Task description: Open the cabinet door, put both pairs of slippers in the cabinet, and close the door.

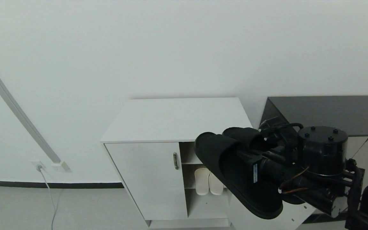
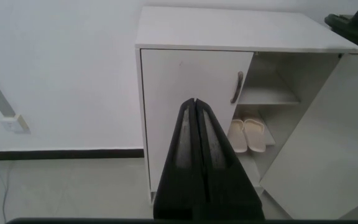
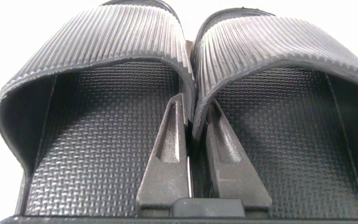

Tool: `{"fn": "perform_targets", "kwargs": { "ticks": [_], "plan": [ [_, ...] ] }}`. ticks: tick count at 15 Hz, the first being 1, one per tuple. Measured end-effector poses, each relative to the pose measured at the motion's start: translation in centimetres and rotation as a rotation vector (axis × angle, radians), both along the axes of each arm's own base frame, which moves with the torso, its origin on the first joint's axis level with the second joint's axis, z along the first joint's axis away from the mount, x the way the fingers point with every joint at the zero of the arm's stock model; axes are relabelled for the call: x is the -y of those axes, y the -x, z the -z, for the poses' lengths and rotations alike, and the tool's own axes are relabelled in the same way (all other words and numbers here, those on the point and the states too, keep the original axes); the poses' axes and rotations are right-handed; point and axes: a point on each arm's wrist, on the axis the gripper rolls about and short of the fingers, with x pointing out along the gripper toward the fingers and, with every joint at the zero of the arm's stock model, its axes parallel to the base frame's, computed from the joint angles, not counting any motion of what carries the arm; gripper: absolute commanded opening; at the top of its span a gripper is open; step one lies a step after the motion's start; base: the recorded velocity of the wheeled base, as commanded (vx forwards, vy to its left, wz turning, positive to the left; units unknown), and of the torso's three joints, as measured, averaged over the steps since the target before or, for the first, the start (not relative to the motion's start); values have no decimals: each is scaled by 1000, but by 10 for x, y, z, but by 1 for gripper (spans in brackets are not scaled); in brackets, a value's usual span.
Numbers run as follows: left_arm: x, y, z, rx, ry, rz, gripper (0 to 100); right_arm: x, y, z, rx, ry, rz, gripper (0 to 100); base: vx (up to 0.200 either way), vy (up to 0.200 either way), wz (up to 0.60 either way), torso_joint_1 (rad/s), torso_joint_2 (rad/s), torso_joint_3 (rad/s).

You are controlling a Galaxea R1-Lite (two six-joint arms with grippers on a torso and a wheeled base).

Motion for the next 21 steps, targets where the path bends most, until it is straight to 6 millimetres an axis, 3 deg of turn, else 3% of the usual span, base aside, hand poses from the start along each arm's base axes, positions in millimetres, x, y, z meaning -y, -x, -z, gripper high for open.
{"fn": "perform_targets", "kwargs": {
  "ticks": [7,21],
  "plan": [
    [0,0,0,0,0,-1,0,1,2,3,11,3,-5,0,0,0,0,-65,144,81],
    [0,0,0,0,1,-1,0,1,8,9,19,30,-26,0,0,0,0,-195,469,267]
  ]
}}
